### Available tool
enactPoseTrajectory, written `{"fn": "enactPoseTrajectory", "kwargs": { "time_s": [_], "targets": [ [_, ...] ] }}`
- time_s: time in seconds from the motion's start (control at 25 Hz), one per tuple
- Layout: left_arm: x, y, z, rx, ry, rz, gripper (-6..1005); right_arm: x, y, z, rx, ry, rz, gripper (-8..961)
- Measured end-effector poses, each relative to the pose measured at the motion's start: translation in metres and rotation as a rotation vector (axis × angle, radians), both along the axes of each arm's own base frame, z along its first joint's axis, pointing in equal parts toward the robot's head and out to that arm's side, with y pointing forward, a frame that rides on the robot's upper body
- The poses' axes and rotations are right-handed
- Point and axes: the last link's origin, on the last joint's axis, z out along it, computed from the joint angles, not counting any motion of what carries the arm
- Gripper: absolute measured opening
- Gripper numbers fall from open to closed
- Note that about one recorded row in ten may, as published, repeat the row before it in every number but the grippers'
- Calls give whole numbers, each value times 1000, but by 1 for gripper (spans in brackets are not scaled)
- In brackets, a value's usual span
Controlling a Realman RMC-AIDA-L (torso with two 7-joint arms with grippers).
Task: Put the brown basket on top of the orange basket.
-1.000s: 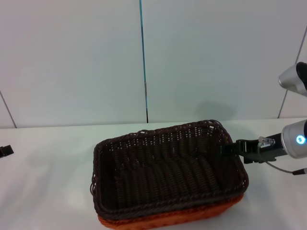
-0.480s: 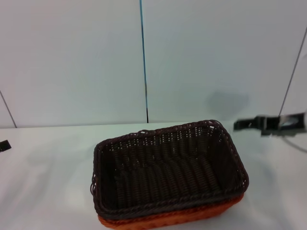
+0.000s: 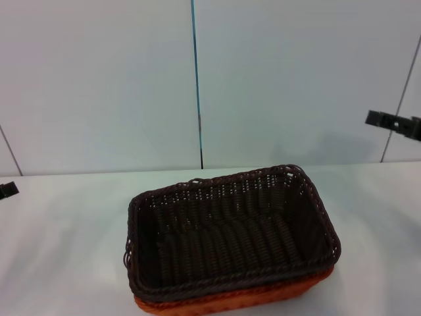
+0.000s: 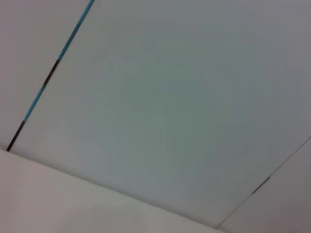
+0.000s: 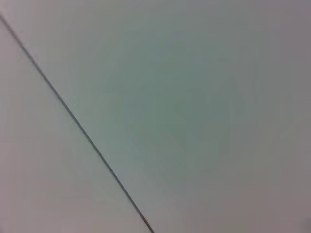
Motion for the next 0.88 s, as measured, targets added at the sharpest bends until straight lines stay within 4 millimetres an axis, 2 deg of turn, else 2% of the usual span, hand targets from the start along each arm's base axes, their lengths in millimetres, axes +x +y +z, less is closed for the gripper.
{"fn": "enactPoseTrajectory", "kwargs": {
  "time_s": [0.2,0.44,0.52,0.76,0.88],
  "targets": [
    [2,0,6,43,27,-50,822,21,-6,1,53,-38,34,900],
    [6,-1,5,116,35,-109,821,49,-9,15,227,-14,106,902],
    [12,1,-2,141,50,-150,821,62,-11,23,326,-27,124,902],
    [30,9,-22,189,80,-221,822,82,-13,31,444,-79,118,901],
    [41,19,-41,256,179,-259,822,94,-11,29,478,-122,95,900]
  ]
}}
